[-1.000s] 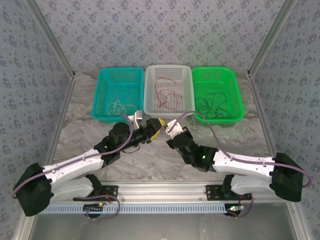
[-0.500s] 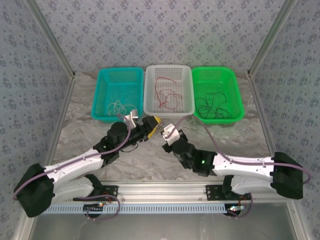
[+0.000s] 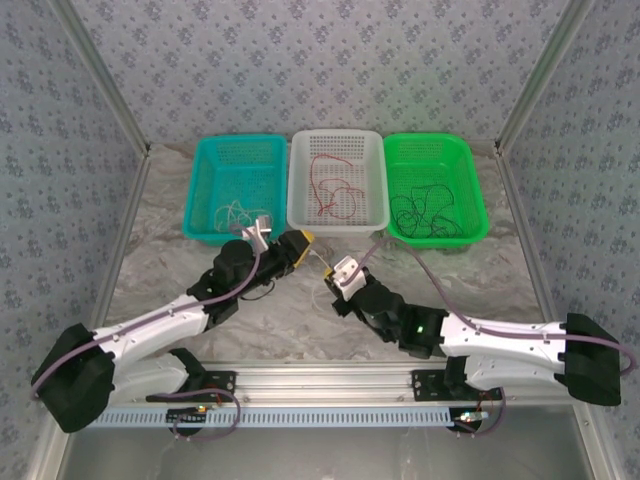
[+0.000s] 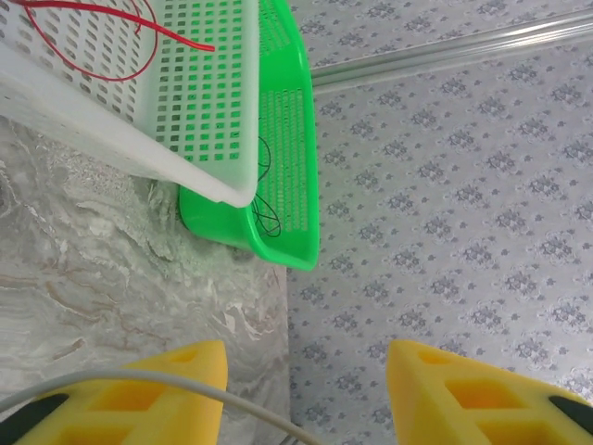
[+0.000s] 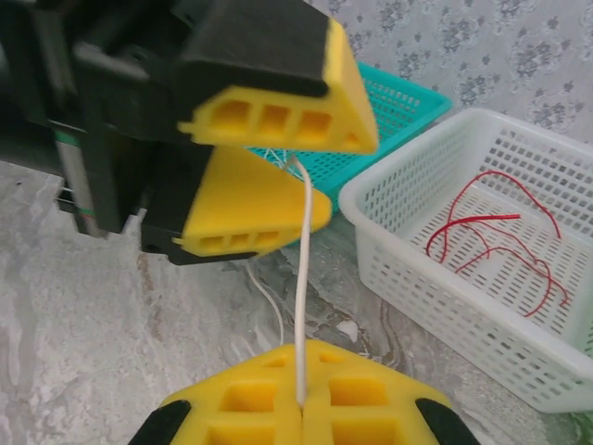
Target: Untangle the cables
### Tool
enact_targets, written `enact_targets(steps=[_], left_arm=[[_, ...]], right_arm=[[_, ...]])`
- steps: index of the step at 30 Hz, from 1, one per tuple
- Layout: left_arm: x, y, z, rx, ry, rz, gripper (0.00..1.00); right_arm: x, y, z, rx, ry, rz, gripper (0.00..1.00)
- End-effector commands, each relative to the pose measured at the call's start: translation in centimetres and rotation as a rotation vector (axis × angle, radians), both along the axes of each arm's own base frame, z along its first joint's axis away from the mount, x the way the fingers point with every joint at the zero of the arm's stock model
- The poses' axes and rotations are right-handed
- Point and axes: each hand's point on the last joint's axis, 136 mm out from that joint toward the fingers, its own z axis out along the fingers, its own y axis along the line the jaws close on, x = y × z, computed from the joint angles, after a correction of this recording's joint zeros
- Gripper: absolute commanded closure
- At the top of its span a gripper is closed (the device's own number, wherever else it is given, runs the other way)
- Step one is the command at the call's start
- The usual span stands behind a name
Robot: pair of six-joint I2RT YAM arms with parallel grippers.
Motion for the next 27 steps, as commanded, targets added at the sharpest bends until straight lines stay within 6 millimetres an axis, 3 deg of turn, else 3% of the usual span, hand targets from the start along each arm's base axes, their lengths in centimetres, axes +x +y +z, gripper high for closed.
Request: enact_targets(steps=[1, 5, 8, 13, 17, 20, 21, 27], left_arm=[[0.5, -1.2, 2.4, -0.062, -0.061, -0.031, 0.54], [0.6, -2.2, 2.7, -0.081, -0.073, -0.075, 0.69], [0.7, -1.5, 2.7, -0.06, -0.091, -0.042, 0.96], [0.5, 0.8, 4.2, 0.074, -0.19, 0.021, 1.0], [0.0, 1.5, 6.6, 0.128, -0.274, 0.017, 1.0], [-0.3, 1.5, 7.9, 0.163, -0.319, -0.001, 1.0], [-0.3, 1.5, 8.2, 0.166, -0.328, -0.005, 1.0], [-0.5, 1.1, 10.5, 0.193, -0.392, -0.036, 1.0]], right_arm=[[-0.7, 1.0, 0.3, 0.034, 0.013, 0.051, 0.95], [-0.5, 1.6, 0.0, 0.022, 0.017, 0.057, 0.95], [-0.5, 1.3, -0.6, 0.009, 0.033, 0.046, 0.95], [0.0, 0.2, -2.4, -0.03, 0.109, -0.006, 0.85], [1.1, -0.7, -3.6, -0.038, 0.199, -0.071, 0.51], [1.6, -0.4, -3.6, -0.021, 0.215, -0.082, 0.19], [1.6, -0.2, -3.6, -0.012, 0.213, -0.075, 0.12], [1.8, 0.7, -3.4, 0.033, 0.189, -0.049, 0.0]])
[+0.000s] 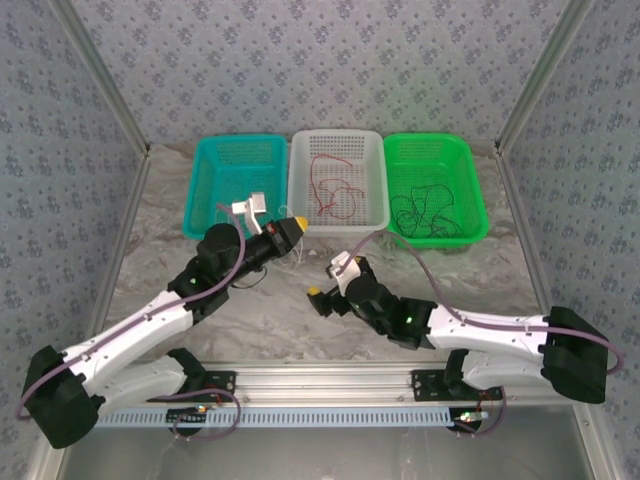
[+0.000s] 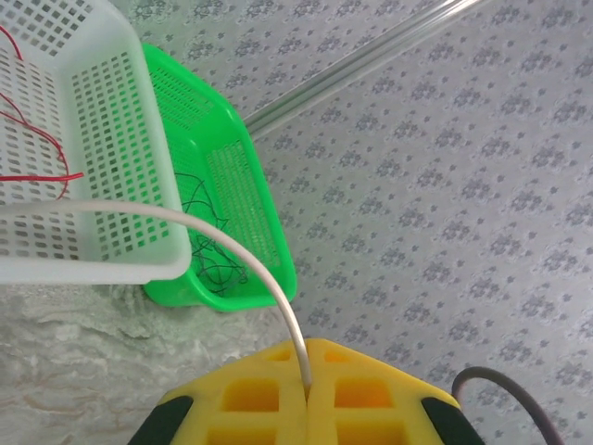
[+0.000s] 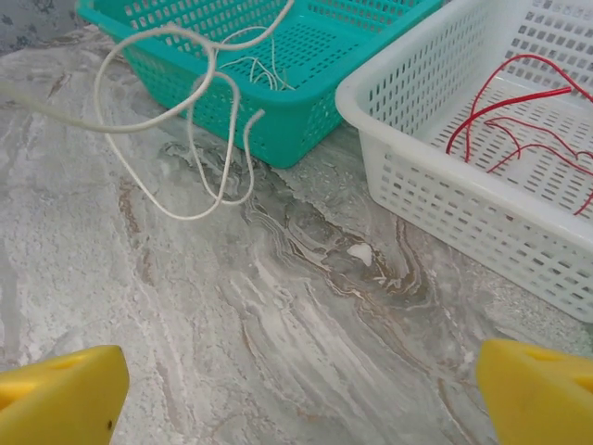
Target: Untangle the cables
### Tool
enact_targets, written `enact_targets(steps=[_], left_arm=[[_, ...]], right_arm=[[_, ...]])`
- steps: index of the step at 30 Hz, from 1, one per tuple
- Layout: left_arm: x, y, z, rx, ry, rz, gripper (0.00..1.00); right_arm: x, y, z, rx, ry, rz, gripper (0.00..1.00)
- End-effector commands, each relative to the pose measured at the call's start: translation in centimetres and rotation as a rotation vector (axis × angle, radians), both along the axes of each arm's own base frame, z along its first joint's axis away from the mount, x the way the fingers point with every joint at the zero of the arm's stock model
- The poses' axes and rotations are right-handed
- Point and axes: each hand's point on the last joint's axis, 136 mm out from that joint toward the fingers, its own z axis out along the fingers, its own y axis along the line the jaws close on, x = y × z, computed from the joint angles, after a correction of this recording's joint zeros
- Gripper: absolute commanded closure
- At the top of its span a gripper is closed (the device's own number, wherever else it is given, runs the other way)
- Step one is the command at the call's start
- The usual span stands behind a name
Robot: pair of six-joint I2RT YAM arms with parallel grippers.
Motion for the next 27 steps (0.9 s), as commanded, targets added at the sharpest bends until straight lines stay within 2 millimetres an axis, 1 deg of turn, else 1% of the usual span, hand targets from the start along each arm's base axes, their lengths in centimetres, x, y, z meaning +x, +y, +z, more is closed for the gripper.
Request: enact_targets(steps=[1, 5, 7, 10, 12, 16, 18, 21, 22, 24, 25, 27], left_arm=[[-0.3, -0.1, 2.4, 0.043, -0.079, -0.026, 1.0], [-0.5, 0.2, 4.0, 0.104, -0.139, -0.028, 1.0], [-0.4, 0.6, 4.8, 0.14, -0.173, -0.014, 1.0], [-0.3, 1.0, 5.9, 0.179, -0.213, -0.009, 1.0], [-0.1, 1.3, 6.9, 0.202, -0.24, -0.003, 1.0], [0.6, 2.2, 8.4, 0.244, -0.288, 0.014, 1.0], [1.0, 2.3, 8.9, 0.231, -0.29, 0.001, 1.0], [1.2, 2.0, 9.6, 0.223, -0.301, -0.021, 1.0], [1.2, 1.9, 9.8, 0.224, -0.303, -0.023, 1.0], [1.3, 2.0, 10.0, 0.231, -0.308, -0.021, 1.0], [1.4, 2.1, 10.1, 0.236, -0.31, -0.016, 1.0], [1.8, 2.6, 10.0, 0.253, -0.31, 0.006, 1.0]], right_arm=[[0.2, 0.9, 1.3, 0.076, -0.022, 0.012, 0.0], [0.3, 1.5, 2.3, 0.124, -0.076, 0.036, 0.0], [0.2, 2.3, 3.0, 0.14, -0.099, 0.069, 0.0], [0.4, 3.5, 3.3, 0.127, -0.11, 0.099, 0.0], [0.5, 4.2, 3.2, 0.118, -0.106, 0.111, 0.0], [0.8, 5.3, 1.8, 0.102, -0.071, 0.125, 0.01], [1.0, 5.9, 1.1, 0.102, -0.048, 0.133, 0.06], [1.4, 7.1, 0.5, 0.095, -0.044, 0.152, 0.16], [1.6, 7.4, 0.5, 0.089, -0.047, 0.148, 0.16], [2.1, 7.8, 0.5, 0.084, -0.063, 0.122, 0.1], [2.2, 8.1, 0.8, 0.088, -0.08, 0.119, 0.07], [2.4, 8.3, 2.0, 0.111, -0.137, 0.089, 0.02]])
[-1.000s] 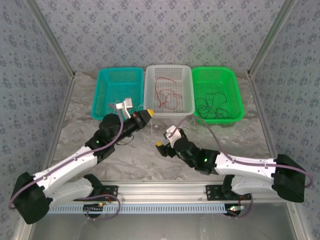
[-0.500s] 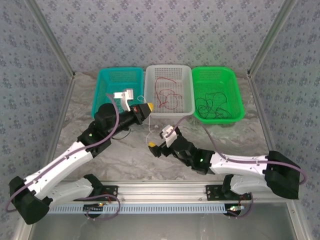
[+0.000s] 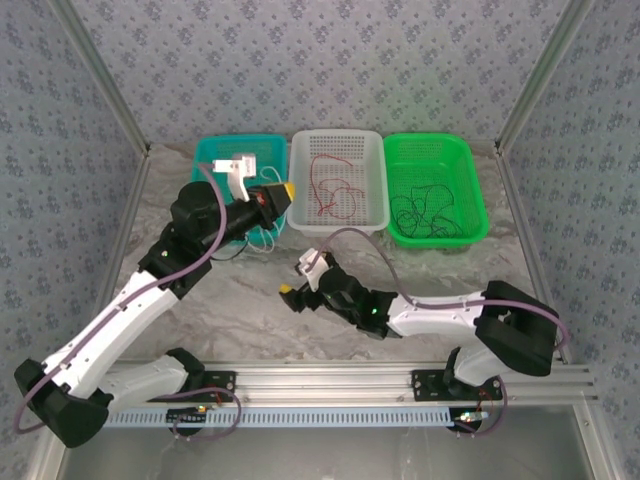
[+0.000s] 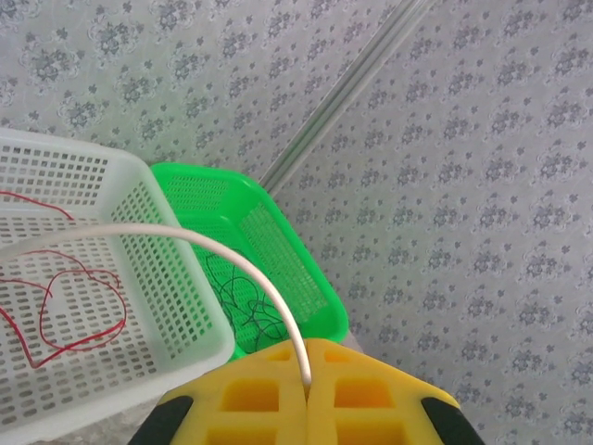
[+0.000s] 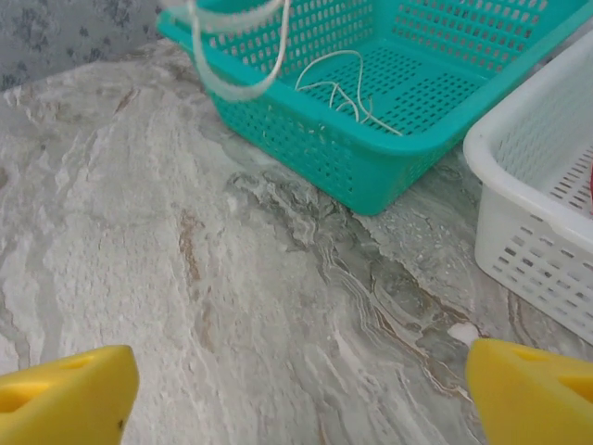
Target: Untangle the cables
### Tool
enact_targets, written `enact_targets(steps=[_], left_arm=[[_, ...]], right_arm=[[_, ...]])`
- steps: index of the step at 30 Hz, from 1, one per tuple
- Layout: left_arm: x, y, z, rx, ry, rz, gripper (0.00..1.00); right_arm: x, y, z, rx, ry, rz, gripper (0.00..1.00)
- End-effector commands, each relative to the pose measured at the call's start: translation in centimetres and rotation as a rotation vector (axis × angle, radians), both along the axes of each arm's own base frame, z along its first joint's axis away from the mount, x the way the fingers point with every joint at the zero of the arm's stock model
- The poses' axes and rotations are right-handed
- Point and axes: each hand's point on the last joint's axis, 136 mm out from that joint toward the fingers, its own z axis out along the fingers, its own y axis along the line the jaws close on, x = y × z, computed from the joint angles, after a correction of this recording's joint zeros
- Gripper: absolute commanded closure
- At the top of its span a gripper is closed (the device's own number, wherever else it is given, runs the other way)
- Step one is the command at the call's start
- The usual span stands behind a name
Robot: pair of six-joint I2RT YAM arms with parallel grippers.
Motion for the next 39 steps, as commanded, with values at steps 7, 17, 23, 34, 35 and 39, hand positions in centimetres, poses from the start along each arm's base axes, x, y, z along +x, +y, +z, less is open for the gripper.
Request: enact_targets(steps=[7, 17, 23, 34, 35, 39], left_arm=[[0.7, 1.4, 1.3, 0.003, -0.028, 0.034, 1.0], [-0.4, -0.1, 3.0, -0.141, -0.005, -0.047, 1.0], [-1.1, 0.0, 3.9, -0.158, -0.026, -0.051, 1.0], [-1.3, 1.6, 4.7, -0.181, -0.034, 0.015, 1.0], [-1.3, 2.1, 5.0, -0.178, -0.04, 0.029, 1.0], [-1.3, 4.6, 6.6, -0.201, -0.068, 0.088, 1.0]], right_arm=[[0.7, 2.0, 8.6, 0.22, -0.234, -0.054, 0.0], [5.0, 3.9, 11.9, 0.247, -0.344, -0.15, 0.0], [8.5, 6.0, 12.6, 0.294, -0.384, -0.173, 0.02], [10.6, 6.9, 12.1, 0.261, -0.381, -0.141, 0.36], [11.0, 6.8, 11.1, 0.238, -0.357, -0.141, 0.4], [12.4, 6.3, 6.2, 0.168, -0.226, -0.128, 0.46]])
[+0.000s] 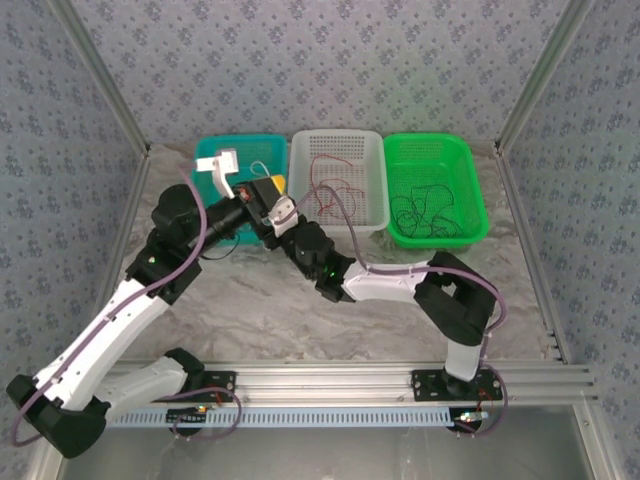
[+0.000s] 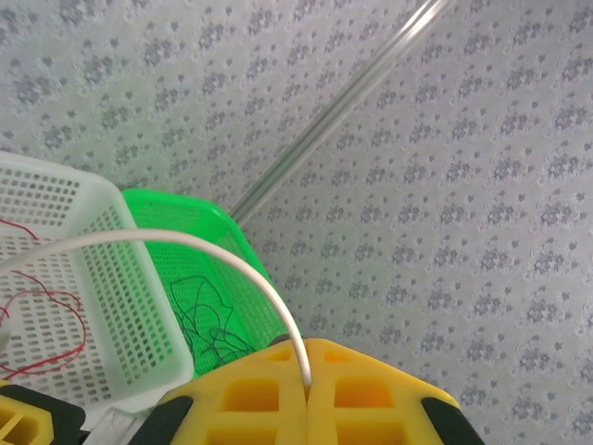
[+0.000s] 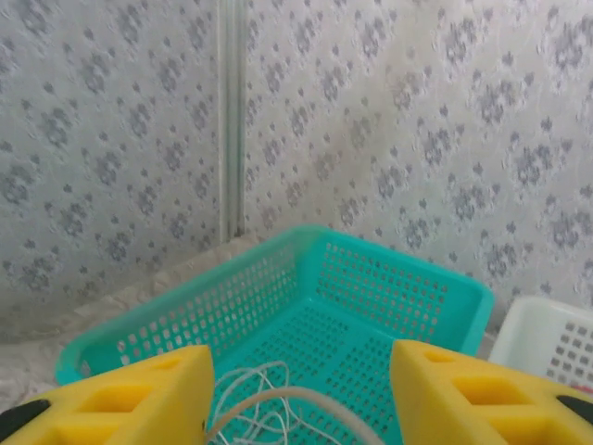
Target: Untangle the cables
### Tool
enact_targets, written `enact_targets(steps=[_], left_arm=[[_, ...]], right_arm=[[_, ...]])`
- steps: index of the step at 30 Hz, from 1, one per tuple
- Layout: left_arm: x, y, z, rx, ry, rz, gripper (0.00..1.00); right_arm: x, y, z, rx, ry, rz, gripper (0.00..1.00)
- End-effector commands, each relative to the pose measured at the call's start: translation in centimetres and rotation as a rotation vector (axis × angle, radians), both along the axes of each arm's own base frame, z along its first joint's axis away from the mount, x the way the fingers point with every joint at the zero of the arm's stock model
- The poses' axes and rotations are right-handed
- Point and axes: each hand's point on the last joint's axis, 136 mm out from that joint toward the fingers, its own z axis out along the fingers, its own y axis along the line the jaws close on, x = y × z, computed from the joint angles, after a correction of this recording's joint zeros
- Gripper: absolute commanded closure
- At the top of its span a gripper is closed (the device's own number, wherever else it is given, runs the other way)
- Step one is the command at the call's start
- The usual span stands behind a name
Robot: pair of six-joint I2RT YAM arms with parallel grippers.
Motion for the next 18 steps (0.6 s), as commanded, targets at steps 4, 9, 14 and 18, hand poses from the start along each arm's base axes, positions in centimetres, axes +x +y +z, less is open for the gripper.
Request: enact_targets(steps=[4, 9, 14, 18], left_arm=[[-1.1, 3.4, 4.7, -0.071, -0.087, 0.075, 1.0], [-0.9, 4.6, 6.6, -0.066, -0.121, 0.111, 1.0], [0.4, 5.6, 7.6, -0.067, -0.126, 0.137, 1.0], [1.8, 6.3, 8.0, -0.091, -0.113, 0.145, 1.0]], right_arm=[[1.7, 0.2, -9.3, -0.115, 0.266, 0.066, 0.48], [1.1, 0.3, -13.5, -0.171, 0.403, 0.103, 0.5], [0.2, -0.4, -15.5, -0.165, 0.474, 0.116, 0.53], [-0.4, -0.4, -16.1, -0.145, 0.507, 0.139, 0.54]])
